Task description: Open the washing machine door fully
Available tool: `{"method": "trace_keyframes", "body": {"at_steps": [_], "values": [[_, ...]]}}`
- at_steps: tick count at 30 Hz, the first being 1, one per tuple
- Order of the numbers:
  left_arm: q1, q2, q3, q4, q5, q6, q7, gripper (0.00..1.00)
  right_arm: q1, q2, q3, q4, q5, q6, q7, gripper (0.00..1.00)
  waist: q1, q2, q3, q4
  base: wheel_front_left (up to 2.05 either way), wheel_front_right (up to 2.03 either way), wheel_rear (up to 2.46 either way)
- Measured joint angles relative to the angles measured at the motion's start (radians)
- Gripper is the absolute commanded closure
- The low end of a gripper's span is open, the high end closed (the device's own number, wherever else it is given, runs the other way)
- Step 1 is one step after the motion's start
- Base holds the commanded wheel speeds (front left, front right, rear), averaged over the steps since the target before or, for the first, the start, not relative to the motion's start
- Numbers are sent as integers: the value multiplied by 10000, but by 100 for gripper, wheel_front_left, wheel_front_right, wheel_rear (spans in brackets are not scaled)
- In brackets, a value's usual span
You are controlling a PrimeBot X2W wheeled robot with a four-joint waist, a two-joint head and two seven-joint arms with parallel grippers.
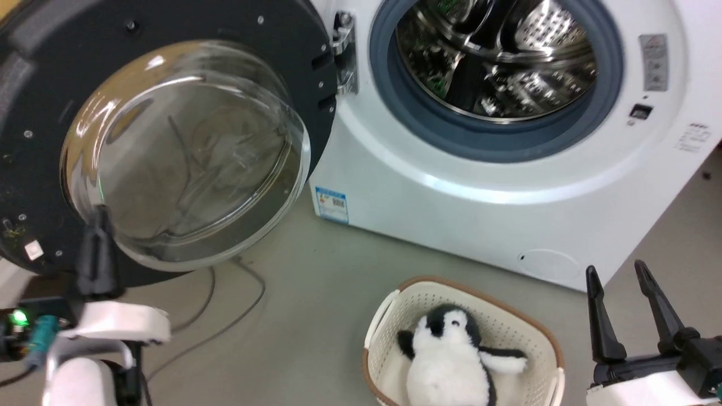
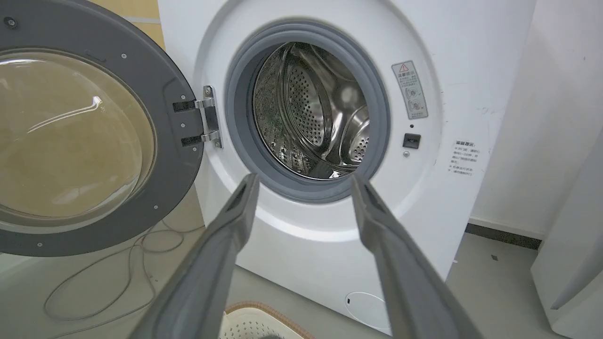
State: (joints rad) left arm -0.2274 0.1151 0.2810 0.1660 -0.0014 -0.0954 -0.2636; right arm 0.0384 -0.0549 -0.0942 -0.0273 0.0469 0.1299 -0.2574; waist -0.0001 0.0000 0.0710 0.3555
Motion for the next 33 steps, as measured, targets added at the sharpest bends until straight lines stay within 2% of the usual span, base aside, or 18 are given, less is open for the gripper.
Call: {"method": "trace_keyframes", "body": {"at_steps": [17, 26, 27, 28, 33], "values": [[1192, -453, -2171, 376, -410, -282, 0, 100, 411, 12, -15, 79, 384, 0, 0, 0, -1, 0, -864, -1662, 0, 0, 0], [1539, -594, -2685, 625, -709, -295, 0, 100, 608, 12, 140, 286, 512, 0, 0, 0, -1, 0, -1060, -2444, 0, 0, 0], [1556, -604, -2692, 629, -711, -274, 0, 43, 610, 12, 155, 314, 518, 0, 0, 0, 0, 0, -1075, -2499, 0, 0, 0], [1577, -606, -2709, 623, -711, -270, 0, 0, 613, 12, 167, 345, 518, 0, 0, 0, 0, 0, -1090, -2547, 0, 0, 0], [1758, -623, -2736, 621, -970, -238, 0, 0, 642, 12, 247, 527, 562, 0, 0, 0, 0, 0, -1159, -2750, 0, 0, 0]]}}
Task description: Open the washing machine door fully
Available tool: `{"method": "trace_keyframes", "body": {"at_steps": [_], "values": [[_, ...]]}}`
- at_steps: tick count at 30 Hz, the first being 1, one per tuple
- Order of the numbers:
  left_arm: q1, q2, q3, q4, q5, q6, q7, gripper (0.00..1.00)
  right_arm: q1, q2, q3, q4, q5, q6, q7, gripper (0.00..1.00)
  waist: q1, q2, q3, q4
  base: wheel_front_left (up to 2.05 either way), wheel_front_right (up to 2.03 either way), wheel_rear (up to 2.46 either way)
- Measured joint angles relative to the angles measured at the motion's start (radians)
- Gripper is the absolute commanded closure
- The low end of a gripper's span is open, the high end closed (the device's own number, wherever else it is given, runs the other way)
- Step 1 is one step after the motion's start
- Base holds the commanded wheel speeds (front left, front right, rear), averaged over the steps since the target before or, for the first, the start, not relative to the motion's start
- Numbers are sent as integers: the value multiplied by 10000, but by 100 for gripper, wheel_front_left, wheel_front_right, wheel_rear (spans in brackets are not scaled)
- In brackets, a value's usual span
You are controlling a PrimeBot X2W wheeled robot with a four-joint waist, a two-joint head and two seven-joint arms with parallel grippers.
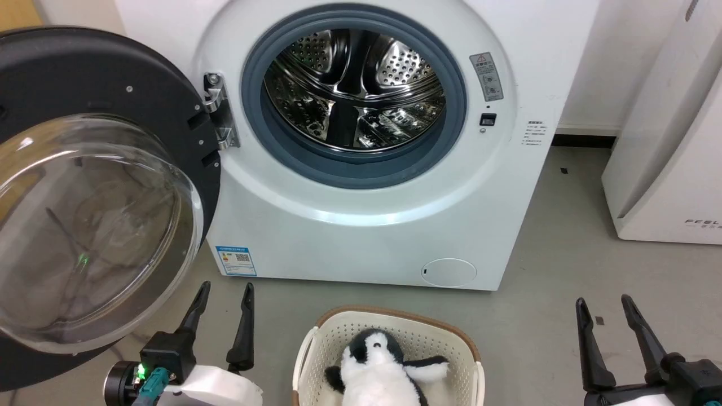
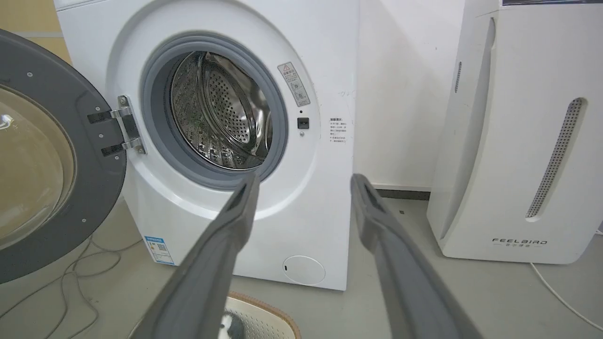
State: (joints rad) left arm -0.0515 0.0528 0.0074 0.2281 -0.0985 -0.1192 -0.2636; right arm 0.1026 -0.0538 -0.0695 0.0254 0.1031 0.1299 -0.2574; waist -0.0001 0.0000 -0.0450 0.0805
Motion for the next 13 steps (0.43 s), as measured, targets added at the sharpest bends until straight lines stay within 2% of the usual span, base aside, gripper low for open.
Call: {"method": "trace_keyframes", "body": {"at_steps": [10, 11, 13], "values": [[125, -17, -259, -19, 397, 238, 0, 0, 12, 0, 138, 293, 31, 0, 0, 0, 1, 0, -36, -231, 0, 0, 0], [134, -21, -278, -10, 443, 286, 0, 100, 11, 0, 146, 307, 29, 0, 2, 100, 1, 0, -30, -251, 0, 0, 0], [133, -25, -280, -2, 437, 280, 0, 100, 2, 0, 140, 307, 23, 0, 4, 100, 1, 0, -28, -255, 0, 0, 0]]}}
